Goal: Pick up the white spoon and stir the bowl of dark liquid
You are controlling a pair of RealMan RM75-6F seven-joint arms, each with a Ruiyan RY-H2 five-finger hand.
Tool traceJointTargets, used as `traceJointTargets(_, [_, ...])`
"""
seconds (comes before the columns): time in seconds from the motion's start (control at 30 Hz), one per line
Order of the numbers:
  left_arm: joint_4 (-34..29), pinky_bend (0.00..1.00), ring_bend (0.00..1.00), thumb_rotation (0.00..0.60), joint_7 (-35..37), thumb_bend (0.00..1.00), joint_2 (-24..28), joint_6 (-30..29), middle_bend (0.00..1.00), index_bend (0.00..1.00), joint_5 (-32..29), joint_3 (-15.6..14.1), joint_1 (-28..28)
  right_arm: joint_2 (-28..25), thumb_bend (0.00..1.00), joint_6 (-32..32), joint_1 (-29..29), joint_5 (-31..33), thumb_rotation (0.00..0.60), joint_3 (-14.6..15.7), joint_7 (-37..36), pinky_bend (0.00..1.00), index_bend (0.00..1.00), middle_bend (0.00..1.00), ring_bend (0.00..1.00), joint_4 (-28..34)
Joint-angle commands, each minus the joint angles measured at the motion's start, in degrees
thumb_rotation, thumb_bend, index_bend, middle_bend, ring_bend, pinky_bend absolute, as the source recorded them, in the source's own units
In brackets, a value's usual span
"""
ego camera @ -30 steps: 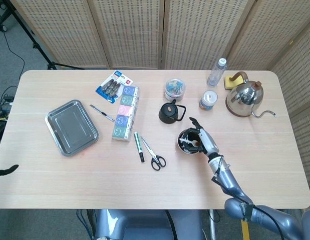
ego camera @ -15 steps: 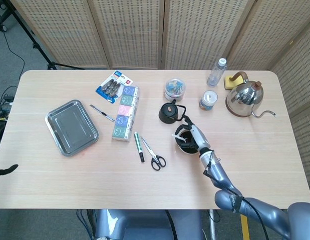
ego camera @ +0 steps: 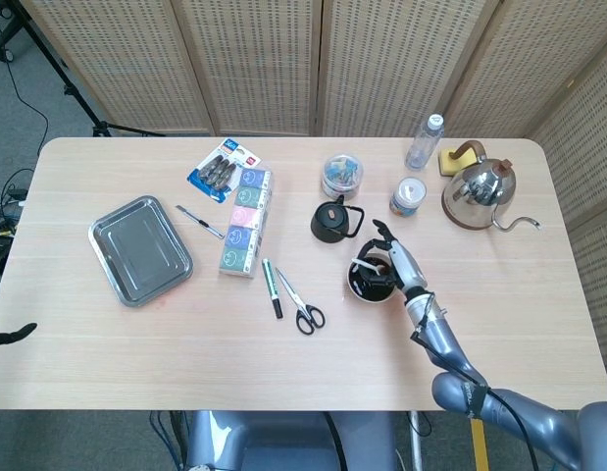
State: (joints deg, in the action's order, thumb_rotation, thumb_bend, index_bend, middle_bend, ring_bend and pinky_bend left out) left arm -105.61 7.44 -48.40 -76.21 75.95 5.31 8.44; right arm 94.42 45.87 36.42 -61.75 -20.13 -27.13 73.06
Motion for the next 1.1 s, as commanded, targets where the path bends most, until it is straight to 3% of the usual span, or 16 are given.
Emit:
traceJointTargets(0.03, [-0.15, 0.0, 0.0, 0.6, -0.36, 0.0, -0.1, 0.0, 0.0, 0.0, 0.08, -0.09, 0.02, -1.29, 0.57, 0.69, -1.36, -1.01, 0.6, 0.88, -0.88, 0.0, 0.57, 0.0, 0.0, 1.74])
traceJointTargets(0.47, [-0.42, 0.0, 0.0, 0.6, -1.72, 0.0, -0.53, 0.22, 0.0, 0.0, 0.04, -0.23, 0.29, -2.01, 0.57, 1.31, -1.88, -3.08, 0.6, 1.66, -1.83, 0.0, 0.57, 0.0, 0.0, 5.49])
traceJointTargets(1.1, [0.02, 0.0, 0.0, 0.6, -1.1, 0.0, -0.38, 0.75, 0.0, 0.0, -0.99, 0.11, 0.51, 2.38, 0.57, -0.02, 1.44, -0.42, 0.6, -0.63, -0.79, 0.0, 0.57, 0.0, 0.0, -1.36])
